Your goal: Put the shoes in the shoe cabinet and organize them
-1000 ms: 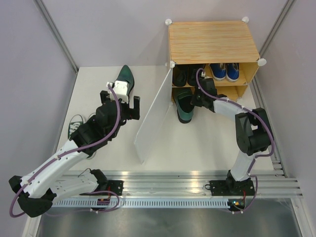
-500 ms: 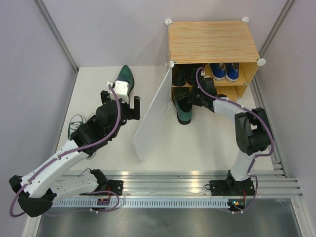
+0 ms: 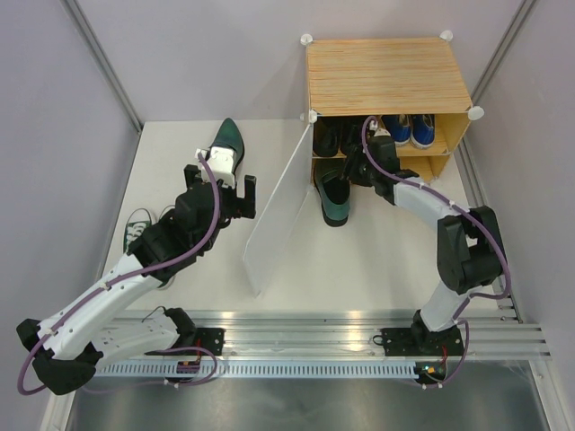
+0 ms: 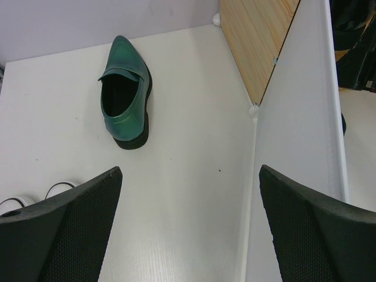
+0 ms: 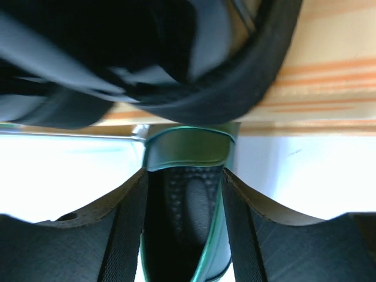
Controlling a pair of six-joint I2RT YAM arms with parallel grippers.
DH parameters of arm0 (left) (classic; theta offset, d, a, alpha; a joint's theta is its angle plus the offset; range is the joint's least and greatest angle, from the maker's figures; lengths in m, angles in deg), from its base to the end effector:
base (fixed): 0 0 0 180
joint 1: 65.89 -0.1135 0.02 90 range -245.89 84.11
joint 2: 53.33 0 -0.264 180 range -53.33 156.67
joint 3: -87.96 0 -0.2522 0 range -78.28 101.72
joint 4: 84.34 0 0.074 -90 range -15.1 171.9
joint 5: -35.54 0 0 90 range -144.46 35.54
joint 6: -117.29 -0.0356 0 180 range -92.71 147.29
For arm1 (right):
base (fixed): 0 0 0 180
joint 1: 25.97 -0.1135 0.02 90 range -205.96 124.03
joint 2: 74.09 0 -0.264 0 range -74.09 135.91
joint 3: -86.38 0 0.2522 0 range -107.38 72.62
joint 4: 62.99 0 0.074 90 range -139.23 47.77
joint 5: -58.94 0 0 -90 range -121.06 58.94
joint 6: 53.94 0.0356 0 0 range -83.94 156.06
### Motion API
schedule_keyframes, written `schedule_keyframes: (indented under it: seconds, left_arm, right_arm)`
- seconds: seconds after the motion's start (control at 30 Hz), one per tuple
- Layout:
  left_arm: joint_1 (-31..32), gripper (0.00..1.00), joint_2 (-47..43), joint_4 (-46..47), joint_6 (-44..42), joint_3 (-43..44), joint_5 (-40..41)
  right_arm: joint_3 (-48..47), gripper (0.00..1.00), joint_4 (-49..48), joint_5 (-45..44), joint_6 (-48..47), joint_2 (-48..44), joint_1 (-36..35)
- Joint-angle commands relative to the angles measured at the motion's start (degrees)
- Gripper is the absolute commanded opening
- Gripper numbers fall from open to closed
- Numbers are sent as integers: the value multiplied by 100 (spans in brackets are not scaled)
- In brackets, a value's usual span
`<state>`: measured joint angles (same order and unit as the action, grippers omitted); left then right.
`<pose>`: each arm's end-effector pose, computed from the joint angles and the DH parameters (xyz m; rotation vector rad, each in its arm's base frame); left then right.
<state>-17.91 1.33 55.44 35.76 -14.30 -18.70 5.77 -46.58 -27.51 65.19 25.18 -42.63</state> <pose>0.1477 -0.1329 0.3974 0.2010 1.8026 -0.1144 0.3741 0.1142 0.2304 0.2064 2.2198 0.5144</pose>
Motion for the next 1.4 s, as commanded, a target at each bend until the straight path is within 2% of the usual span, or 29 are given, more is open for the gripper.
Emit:
schedule_keyframes:
  seconds: [0.0, 0.27, 0.5, 0.77, 0.8, 0.97, 1.13, 1.37]
  left_arm:
    - [-9, 100, -25, 194, -74, -18, -96]
    - [-9, 100, -34, 202, -100, -35, -96]
    - [0, 100, -69, 194, -91, -27, -149]
    - [0, 100, -122, 194, -56, -27, -184]
    - [-9, 100, -122, 202, -56, -27, -184]
    - [0, 100, -95, 202, -65, -27, -184]
    - [0, 100, -51, 202, -65, -35, -184]
    - [-9, 100, -25, 220, -82, -62, -149]
  right_arm:
    - [93, 58, -283, -83, -91, -302, -30]
    - [286, 58, -283, 40, -47, -434, -30]
    - [813, 60, -283, 23, -232, -1163, -30]
    - [1876, 82, -556, 128, -408, -2366, -65]
    - [2034, 98, -730, 85, -373, -2481, -91]
    - [3290, 98, -1741, -301, -258, -3140, -643]
    - [3679, 98, -2304, -1110, -364, -2922, -1198]
    - [3460, 98, -2919, -1840, -258, -1658, -1374]
